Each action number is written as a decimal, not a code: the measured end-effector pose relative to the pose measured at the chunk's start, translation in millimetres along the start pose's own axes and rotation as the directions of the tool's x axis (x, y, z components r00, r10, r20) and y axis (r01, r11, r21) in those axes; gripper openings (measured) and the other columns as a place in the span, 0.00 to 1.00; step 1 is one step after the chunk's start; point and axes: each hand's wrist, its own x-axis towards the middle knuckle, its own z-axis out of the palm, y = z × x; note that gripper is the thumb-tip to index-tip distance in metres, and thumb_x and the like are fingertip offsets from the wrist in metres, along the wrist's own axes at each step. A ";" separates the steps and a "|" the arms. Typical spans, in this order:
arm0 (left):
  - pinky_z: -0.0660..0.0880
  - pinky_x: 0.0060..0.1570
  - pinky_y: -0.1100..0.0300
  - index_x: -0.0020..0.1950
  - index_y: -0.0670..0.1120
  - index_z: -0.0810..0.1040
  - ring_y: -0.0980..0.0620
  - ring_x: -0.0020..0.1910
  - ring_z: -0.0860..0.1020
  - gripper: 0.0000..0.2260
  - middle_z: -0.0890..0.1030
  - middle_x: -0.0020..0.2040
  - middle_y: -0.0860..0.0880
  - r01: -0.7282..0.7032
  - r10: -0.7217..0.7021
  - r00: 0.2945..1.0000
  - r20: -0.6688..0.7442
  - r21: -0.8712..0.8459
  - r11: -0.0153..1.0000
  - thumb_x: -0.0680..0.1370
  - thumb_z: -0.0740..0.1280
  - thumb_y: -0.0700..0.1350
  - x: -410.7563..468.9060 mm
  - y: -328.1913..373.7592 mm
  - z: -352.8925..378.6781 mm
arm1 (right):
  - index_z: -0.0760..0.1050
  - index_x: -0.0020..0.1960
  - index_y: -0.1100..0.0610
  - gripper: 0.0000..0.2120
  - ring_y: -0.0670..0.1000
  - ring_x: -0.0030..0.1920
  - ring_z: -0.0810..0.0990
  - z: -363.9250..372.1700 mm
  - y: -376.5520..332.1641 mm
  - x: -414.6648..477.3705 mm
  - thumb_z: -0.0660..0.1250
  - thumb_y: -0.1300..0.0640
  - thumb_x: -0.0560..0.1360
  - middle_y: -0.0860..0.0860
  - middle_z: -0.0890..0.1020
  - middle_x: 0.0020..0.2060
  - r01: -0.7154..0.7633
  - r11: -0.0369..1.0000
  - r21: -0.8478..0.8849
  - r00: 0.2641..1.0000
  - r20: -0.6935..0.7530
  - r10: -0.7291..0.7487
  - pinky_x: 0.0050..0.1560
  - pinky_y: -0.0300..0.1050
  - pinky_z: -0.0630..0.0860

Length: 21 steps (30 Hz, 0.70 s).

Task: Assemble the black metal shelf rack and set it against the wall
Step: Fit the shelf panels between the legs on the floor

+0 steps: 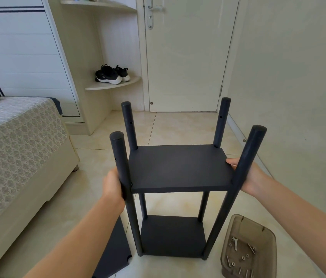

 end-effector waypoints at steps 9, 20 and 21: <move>0.68 0.49 0.52 0.55 0.44 0.77 0.44 0.50 0.73 0.12 0.76 0.51 0.43 0.015 -0.015 1.000 0.018 0.001 1.000 0.81 0.55 0.43 10.2 -21.3 -4.6 | 0.72 0.67 0.67 0.18 0.58 0.47 0.80 -5.4 8.8 -1.3 0.65 0.63 0.79 0.61 0.79 0.55 -0.044 0.999 -0.004 0.999 0.004 0.044 0.40 0.51 0.75; 0.71 0.51 0.54 0.62 0.41 0.78 0.44 0.52 0.75 0.18 0.78 0.54 0.42 -0.001 0.001 1.000 0.012 -0.017 1.000 0.84 0.52 0.45 13.5 -37.2 -5.4 | 0.72 0.64 0.63 0.12 0.55 0.44 0.74 -8.9 17.0 6.5 0.60 0.59 0.83 0.58 0.74 0.47 -0.159 0.987 -0.024 0.987 -0.025 0.159 0.40 0.47 0.69; 0.70 0.52 0.53 0.61 0.41 0.78 0.44 0.52 0.75 0.17 0.78 0.54 0.42 0.001 -0.001 1.000 0.014 -0.007 1.000 0.83 0.52 0.45 12.7 -37.7 -5.2 | 0.71 0.61 0.62 0.10 0.54 0.42 0.74 -11.6 18.2 6.6 0.59 0.59 0.83 0.57 0.74 0.45 -0.157 0.988 0.009 0.988 -0.002 0.157 0.39 0.47 0.69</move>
